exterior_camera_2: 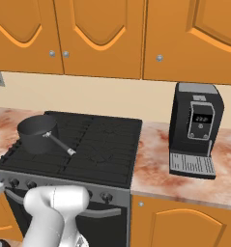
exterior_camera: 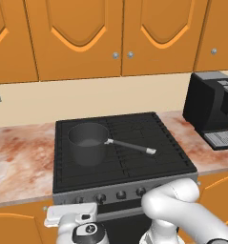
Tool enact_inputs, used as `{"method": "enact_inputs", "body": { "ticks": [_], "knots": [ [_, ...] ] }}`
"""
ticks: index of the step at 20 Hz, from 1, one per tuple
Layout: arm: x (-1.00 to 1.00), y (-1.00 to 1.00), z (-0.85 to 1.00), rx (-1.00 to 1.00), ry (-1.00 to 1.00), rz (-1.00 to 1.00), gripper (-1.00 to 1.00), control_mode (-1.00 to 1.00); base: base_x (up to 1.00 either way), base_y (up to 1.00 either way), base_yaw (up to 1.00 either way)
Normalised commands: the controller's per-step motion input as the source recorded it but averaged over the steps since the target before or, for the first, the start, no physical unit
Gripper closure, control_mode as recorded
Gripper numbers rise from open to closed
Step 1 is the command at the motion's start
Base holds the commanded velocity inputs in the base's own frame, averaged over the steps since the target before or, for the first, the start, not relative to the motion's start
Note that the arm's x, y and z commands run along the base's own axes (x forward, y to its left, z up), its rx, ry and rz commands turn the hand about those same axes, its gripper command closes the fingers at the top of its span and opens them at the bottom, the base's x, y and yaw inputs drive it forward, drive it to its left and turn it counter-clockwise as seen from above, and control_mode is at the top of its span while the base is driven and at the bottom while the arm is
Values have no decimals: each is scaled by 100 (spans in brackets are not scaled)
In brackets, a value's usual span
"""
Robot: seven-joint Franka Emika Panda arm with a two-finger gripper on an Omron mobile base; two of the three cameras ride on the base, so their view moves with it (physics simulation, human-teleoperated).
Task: Turn on the front left burner of the stove.
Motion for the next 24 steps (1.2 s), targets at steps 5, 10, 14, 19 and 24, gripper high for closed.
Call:
{"method": "enact_inputs", "body": {
  "ticks": [5, 10, 14, 19, 24],
  "knots": [
    [7, 0, -47, 0, 0, 0, -100, -100, 0, 0, 0],
    [3, 0, -34, 0, 0, 0, -100, -100, 0, 0, 0],
    [1, 0, -9, 0, -1, 0, -100, -100, 0, 0, 0],
    [12, 0, -1, 0, 0, 0, -100, -100, 0, 0, 0],
    [27, -9, -14, 0, 0, 0, -100, -100, 0, 0, 0]
  ]
}}
